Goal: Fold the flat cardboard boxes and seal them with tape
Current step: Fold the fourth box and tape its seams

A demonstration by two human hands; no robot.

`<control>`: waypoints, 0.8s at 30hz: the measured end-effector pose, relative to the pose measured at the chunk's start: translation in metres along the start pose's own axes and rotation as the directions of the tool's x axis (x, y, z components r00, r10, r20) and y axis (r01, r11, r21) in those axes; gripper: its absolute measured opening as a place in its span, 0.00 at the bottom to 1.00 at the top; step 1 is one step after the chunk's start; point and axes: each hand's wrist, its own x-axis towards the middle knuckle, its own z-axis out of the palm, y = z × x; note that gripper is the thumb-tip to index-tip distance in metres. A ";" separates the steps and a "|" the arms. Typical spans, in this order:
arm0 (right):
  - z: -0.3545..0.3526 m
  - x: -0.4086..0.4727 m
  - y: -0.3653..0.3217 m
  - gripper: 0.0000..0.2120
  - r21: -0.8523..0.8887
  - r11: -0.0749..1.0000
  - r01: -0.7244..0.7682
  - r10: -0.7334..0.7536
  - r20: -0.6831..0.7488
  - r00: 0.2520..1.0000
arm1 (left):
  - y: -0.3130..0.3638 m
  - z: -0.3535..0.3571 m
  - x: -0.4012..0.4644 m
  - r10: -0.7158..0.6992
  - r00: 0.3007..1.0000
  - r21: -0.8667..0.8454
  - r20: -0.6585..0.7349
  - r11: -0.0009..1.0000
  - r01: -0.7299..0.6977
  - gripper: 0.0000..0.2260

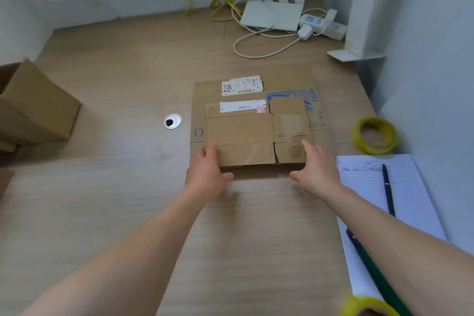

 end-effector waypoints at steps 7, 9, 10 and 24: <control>0.005 -0.013 -0.002 0.36 0.165 0.985 0.041 -0.017 -0.146 0.989 | -0.006 -0.003 -0.016 0.018 0.992 -0.231 -0.125 0.972 -0.046 0.31; 0.005 -0.026 -0.005 0.32 0.229 0.964 0.137 -0.089 -0.208 0.974 | -0.005 -0.009 -0.024 0.025 0.984 -0.315 -0.176 0.946 -0.081 0.32; 0.002 -0.033 -0.009 0.29 0.262 0.946 0.189 -0.127 -0.236 0.963 | -0.004 -0.012 -0.028 0.027 0.978 -0.353 -0.207 0.930 -0.100 0.30; -0.036 -0.215 -0.062 0.09 0.178 0.954 0.243 -0.202 -0.220 0.954 | -0.070 -0.108 -0.151 -0.019 0.959 -0.457 -0.282 0.882 -0.117 0.10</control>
